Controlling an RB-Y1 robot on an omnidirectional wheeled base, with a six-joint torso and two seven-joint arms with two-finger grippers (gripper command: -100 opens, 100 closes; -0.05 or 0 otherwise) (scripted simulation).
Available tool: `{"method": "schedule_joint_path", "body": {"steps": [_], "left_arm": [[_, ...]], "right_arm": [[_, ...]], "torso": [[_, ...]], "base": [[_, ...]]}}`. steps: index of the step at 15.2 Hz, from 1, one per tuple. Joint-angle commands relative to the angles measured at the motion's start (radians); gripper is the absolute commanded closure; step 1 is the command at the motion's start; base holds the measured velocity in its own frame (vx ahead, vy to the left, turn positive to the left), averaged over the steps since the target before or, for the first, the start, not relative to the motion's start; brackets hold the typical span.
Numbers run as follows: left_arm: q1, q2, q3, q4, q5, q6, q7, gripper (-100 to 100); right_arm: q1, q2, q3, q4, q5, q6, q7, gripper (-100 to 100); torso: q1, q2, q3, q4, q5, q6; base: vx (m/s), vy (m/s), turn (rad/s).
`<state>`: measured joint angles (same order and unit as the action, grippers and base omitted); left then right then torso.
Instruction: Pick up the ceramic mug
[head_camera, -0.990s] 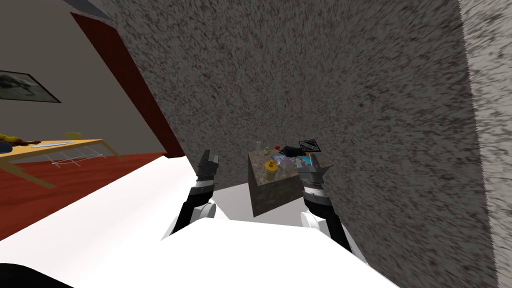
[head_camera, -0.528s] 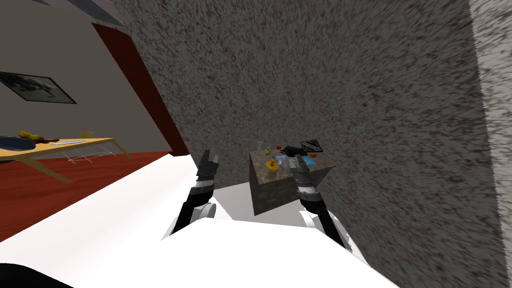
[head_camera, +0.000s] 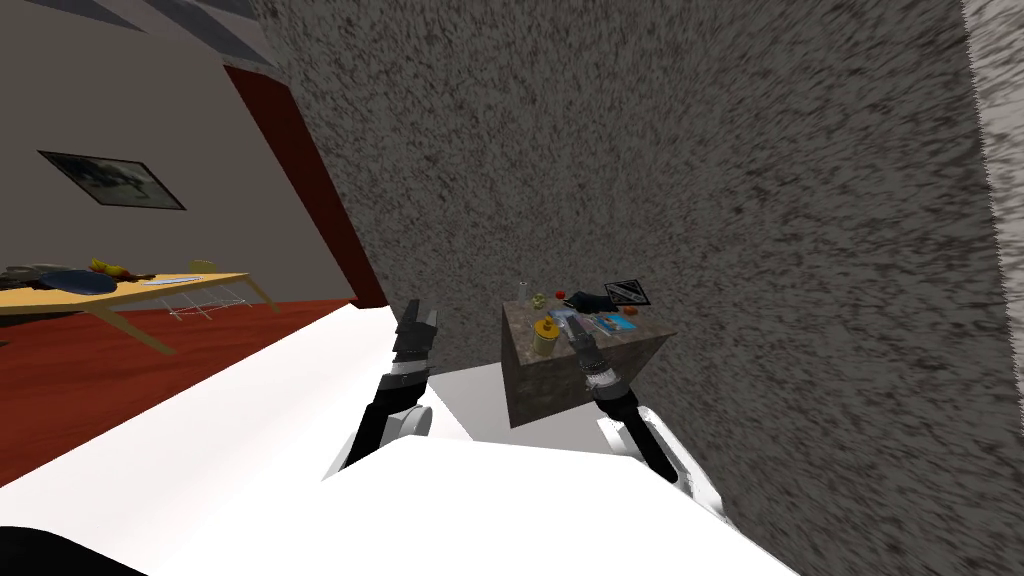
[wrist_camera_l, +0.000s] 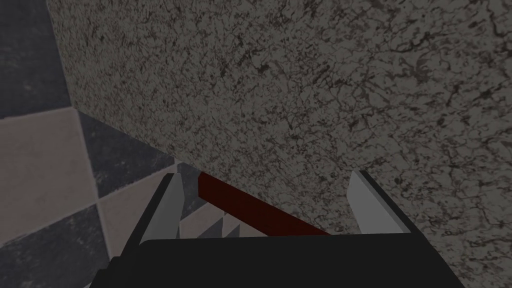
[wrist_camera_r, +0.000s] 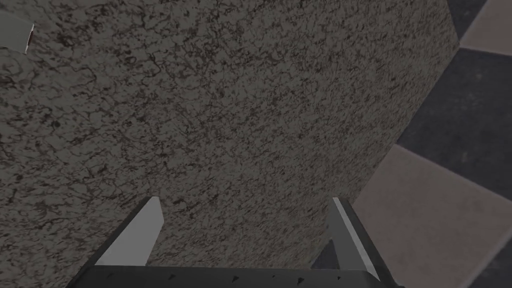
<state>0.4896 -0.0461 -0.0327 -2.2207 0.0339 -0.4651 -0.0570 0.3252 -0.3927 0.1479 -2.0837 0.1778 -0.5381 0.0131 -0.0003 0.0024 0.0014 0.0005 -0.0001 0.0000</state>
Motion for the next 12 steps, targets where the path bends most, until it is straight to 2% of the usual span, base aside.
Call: {"method": "schedule_joint_path", "body": {"steps": [1, 3, 4, 5, 6, 8, 9, 11, 12], "left_arm": [[0.000, 0.000, 0.000, 0.000, 0.000, 0.000, 0.000, 0], [0.000, 0.000, 0.000, 0.000, 0.000, 0.000, 0.000, 0], [0.000, 0.000, 0.000, 0.000, 0.000, 0.000, 0.000, 0], [0.000, 0.000, 0.000, 0.000, 0.000, 0.000, 0.000, 0], [0.000, 0.000, 0.000, 0.000, 0.000, 0.000, 0.000, 0], [0.000, 0.000, 0.000, 0.000, 0.000, 0.000, 0.000, 0], [0.000, 0.000, 0.000, 0.000, 0.000, 0.000, 0.000, 0], [0.000, 0.000, 0.000, 0.000, 0.000, 0.000, 0.000, 0], [0.000, 0.000, 0.000, 0.000, 0.000, 0.000, 0.000, 0]], "right_arm": [[-0.033, -0.050, 0.026, 0.043, 0.043, -0.023, 0.028, -100], [-0.033, -0.072, 0.026, 0.043, 0.043, -0.023, 0.028, -100], [-0.064, -0.110, 0.051, 0.081, 0.083, -0.041, 0.054, -100], [-0.064, -0.128, 0.051, 0.081, 0.083, -0.041, 0.054, -100], [-0.097, -0.152, 0.077, 0.121, 0.119, -0.059, 0.081, -100], [-0.097, -0.185, 0.077, 0.121, 0.124, -0.059, 0.081, -100], [-0.130, -0.215, 0.104, 0.162, 0.165, -0.078, 0.108, -100], [-0.130, -0.242, 0.104, 0.162, 0.165, -0.078, 0.108, -100], [-0.164, -0.274, 0.132, 0.204, 0.208, -0.097, 0.135, -100]], "torso": [[0.000, 0.000, 0.000, 0.000, 0.000, 0.000], [0.000, 0.000, 0.000, 0.000, 0.000, 0.000], [0.000, 0.000, 0.000, 0.000, 0.000, 0.000], [0.000, 0.000, 0.000, 0.000, 0.000, 0.000], [0.000, 0.000, 0.000, 0.000, 0.000, 0.000], [0.000, 0.000, 0.000, 0.000, 0.000, 0.000], [0.000, 0.000, 0.000, 0.000, 0.000, 0.000], [-0.001, 0.000, 0.000, 0.000, 0.000, 0.000], [-0.001, 0.000, 0.000, 0.000, 0.000, 0.000]], "base": [[-0.039, 0.001, 0.059], [-0.040, -0.001, 0.040], [-0.033, 0.000, 0.049], [-0.036, 0.000, 0.062], [-0.045, -0.004, 0.092], [-0.043, -0.002, 0.049], [-0.039, -0.002, 0.034], [-0.038, -0.005, 0.046], [-0.041, -0.001, 0.073]]}}
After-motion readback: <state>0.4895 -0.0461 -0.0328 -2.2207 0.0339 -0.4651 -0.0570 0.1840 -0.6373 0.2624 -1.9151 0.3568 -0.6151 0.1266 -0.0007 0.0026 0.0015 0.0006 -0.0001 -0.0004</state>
